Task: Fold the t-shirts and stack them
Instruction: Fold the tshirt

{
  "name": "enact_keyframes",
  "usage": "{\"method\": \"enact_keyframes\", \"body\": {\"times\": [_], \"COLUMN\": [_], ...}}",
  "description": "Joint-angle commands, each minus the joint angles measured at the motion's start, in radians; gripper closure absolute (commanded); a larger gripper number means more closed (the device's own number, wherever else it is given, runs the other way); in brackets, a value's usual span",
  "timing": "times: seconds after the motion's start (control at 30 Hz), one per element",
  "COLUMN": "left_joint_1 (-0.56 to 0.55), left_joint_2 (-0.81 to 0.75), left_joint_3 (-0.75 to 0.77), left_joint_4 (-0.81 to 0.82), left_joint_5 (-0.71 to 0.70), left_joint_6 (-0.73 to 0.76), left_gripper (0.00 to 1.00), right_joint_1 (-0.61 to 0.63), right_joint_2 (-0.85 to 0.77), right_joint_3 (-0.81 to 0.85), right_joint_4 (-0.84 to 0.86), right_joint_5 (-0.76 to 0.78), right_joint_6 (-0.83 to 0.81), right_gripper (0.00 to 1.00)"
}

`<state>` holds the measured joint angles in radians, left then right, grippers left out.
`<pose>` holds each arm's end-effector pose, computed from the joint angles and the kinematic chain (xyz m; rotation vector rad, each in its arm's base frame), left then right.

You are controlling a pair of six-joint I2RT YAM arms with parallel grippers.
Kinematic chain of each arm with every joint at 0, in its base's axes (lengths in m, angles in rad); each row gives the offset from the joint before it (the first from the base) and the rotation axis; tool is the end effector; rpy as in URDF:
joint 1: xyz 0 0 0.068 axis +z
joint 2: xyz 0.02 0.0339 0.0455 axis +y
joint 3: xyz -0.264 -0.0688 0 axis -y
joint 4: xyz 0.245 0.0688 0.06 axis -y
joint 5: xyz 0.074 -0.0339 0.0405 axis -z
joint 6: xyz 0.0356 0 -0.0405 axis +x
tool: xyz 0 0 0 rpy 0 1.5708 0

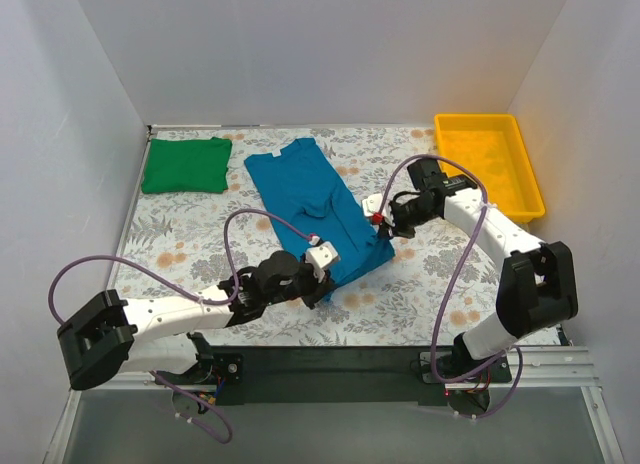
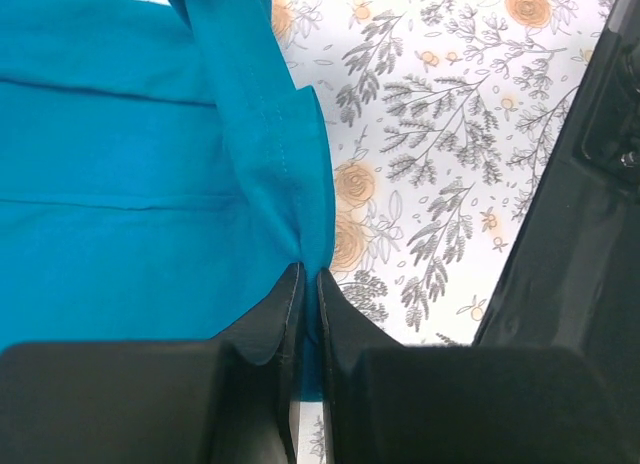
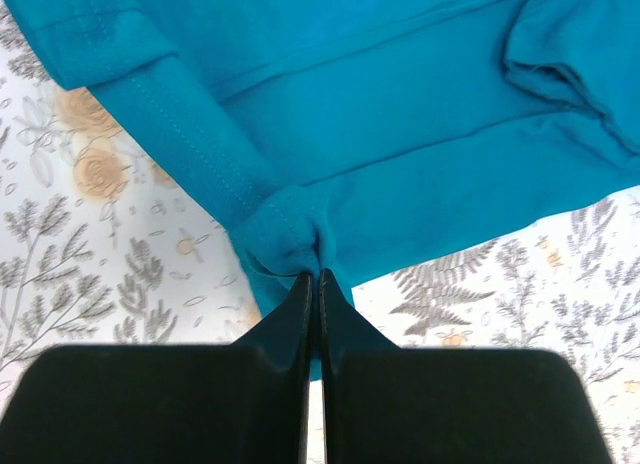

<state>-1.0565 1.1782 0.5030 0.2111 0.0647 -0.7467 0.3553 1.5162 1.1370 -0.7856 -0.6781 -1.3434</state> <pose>0.1189 -0.2150 0.2021 0.3920 2.2185 -1.1365 0.2693 0.1238 0.2487 -1.9375 1.4698 0.5164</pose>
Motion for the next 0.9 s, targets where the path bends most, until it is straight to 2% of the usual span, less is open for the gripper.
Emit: {"method": "enact_keyframes", "body": {"times": [0.0, 0.37, 0.87], "left_joint_1": [0.065, 0.377, 0.605], "left_joint_2": [-0.031, 0.083, 0.288], "left_joint_3": [-0.020, 0.044, 0.163], "left_joint_4": [0.028, 0.070, 0.103], "left_joint_5": [0.086, 0.266, 0.382], "left_joint_6": [0.017, 0.082, 0.129], "left_gripper": [1.00, 1.00, 1.00], "right_joint_1": [0.016, 0.053, 0.074], "right_joint_2": [0.050, 0.292, 0.548], "right_joint_3": [0.098, 0.348, 0.662], "right_joint_4": [0.002, 0.032, 0.141], "right_joint_5": [-0.026, -0.002, 0.094], "right_joint_6": [0.039, 0.131, 0.369], "right_gripper": [0.99, 0.99, 0.99]}}
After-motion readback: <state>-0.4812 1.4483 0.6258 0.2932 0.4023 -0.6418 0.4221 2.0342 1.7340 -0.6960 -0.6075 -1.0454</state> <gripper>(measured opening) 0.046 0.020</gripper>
